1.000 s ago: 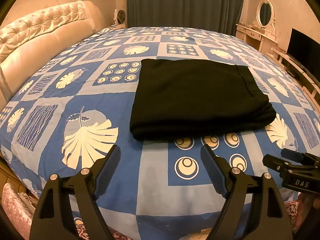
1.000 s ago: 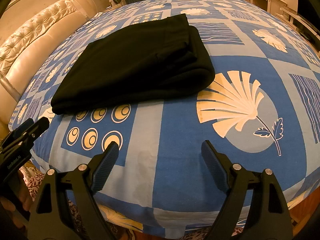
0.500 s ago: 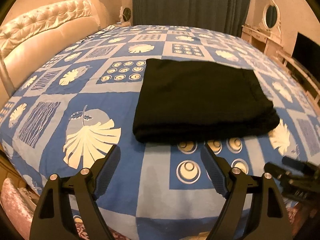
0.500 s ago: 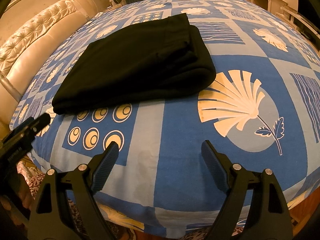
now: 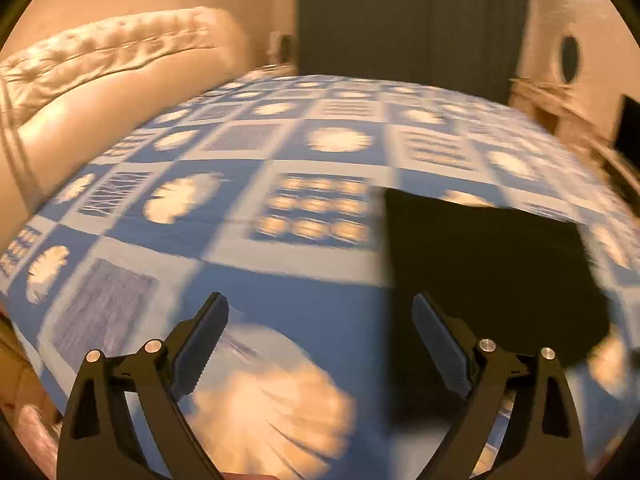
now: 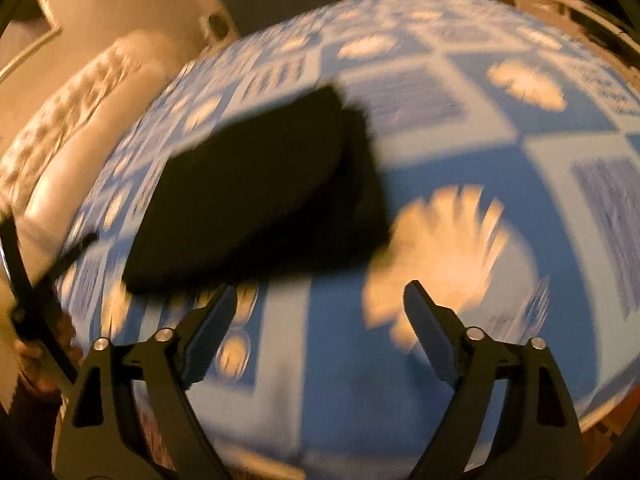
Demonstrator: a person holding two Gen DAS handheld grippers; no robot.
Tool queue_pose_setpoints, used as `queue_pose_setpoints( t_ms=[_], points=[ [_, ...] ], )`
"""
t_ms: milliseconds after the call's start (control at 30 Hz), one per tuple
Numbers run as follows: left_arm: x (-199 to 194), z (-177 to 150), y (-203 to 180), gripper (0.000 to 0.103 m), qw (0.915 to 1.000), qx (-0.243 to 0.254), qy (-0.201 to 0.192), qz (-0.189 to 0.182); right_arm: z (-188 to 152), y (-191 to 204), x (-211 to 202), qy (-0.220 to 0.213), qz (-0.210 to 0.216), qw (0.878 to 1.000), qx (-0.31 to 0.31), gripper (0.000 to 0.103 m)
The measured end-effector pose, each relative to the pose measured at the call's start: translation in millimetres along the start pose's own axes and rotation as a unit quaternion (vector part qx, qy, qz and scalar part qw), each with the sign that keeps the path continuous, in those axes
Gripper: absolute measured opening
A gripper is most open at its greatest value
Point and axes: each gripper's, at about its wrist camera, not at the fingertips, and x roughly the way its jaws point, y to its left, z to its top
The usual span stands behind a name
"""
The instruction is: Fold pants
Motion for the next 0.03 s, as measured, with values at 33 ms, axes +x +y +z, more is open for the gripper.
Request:
queue_pose_setpoints(
  t_ms=[33],
  points=[
    [15.8,6.8,12.8,0.092,0.9998,-0.004,0.003,0.019,15.2,-7.9,1.8,-0.015,-0.009,1.0,0.006,0.091]
  ],
)
